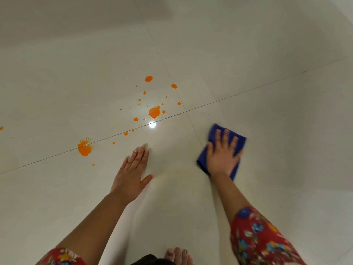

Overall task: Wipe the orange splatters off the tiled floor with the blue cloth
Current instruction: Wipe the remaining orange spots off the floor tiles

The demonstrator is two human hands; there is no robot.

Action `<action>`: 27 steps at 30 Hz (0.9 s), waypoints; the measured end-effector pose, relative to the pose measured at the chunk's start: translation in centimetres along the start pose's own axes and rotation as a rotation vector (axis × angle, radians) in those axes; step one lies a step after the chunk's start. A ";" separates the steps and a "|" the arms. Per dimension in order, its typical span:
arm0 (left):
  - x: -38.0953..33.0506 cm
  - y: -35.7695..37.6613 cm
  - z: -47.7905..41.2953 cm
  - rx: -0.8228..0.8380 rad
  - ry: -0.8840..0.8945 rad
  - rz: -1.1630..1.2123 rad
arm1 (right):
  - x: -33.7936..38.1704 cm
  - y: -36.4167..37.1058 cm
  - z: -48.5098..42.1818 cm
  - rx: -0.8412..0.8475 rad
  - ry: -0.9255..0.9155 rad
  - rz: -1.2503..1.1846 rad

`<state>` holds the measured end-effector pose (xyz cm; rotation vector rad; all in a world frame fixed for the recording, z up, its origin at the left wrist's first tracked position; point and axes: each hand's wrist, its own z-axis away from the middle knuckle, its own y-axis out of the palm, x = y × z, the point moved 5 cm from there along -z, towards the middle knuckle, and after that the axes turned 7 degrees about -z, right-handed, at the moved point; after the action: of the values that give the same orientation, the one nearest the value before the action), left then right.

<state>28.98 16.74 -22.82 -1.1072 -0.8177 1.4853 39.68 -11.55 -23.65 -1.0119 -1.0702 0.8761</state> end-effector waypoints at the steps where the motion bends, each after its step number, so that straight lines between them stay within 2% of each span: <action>1: 0.0 -0.2 0.0 0.003 0.002 0.015 | 2.9 0.8 0.4 -0.009 -0.118 0.003; 3: 0.1 -0.8 -0.3 -0.010 0.021 0.061 | 7.1 2.9 4.8 0.062 -0.454 0.060; 5: 0.4 -1.5 -0.5 -0.041 0.050 0.116 | 6.5 3.6 10.9 0.185 -0.727 0.063; 6: 0.6 -1.8 -0.2 -0.033 0.051 0.144 | 4.8 3.1 12.9 0.236 -0.801 0.044; 8: 0.6 -2.1 0.2 -0.074 0.028 0.211 | 0.8 1.7 12.4 0.225 -0.836 0.074; 10: 0.4 -2.4 0.8 -0.114 -0.028 0.245 | -1.1 0.9 7.9 0.164 -0.672 0.089; 12: 1.0 -2.5 1.5 -0.154 -0.105 0.255 | 1.5 1.0 3.5 0.081 -0.440 0.061; 14: 1.7 -2.3 1.7 -0.178 -0.177 0.269 | 6.9 2.2 3.2 0.078 -0.405 0.040; 15: 2.3 -2.4 1.8 -0.181 -0.215 0.272 | 9.5 3.1 4.7 0.084 -0.501 0.039; 17: 3.3 -2.4 2.1 -0.182 -0.271 0.272 | 11.8 4.9 10.7 0.187 -0.817 0.085; 19: 4.4 -2.5 2.6 -0.186 -0.295 0.268 | 9.4 5.1 16.2 0.338 -1.062 0.111; 20: 4.7 -2.6 2.9 -0.196 -0.297 0.258 | 7.6 4.3 16.6 0.378 -1.114 0.105; 22: 5.3 -2.6 3.8 -0.200 -0.299 0.241 | 5.4 3.2 13.6 0.337 -1.054 0.087; 25: 6.2 -2.2 5.2 -0.171 -0.277 0.189 | 6.8 2.9 6.5 0.190 -0.623 0.080; 27: 7.2 -2.4 5.7 -0.156 -0.306 0.129 | 11.1 3.9 5.2 0.140 -0.497 0.084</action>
<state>24.38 24.59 -20.24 -1.0776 -1.1065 1.7503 37.13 1.07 -23.49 -0.7408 -1.3637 1.2954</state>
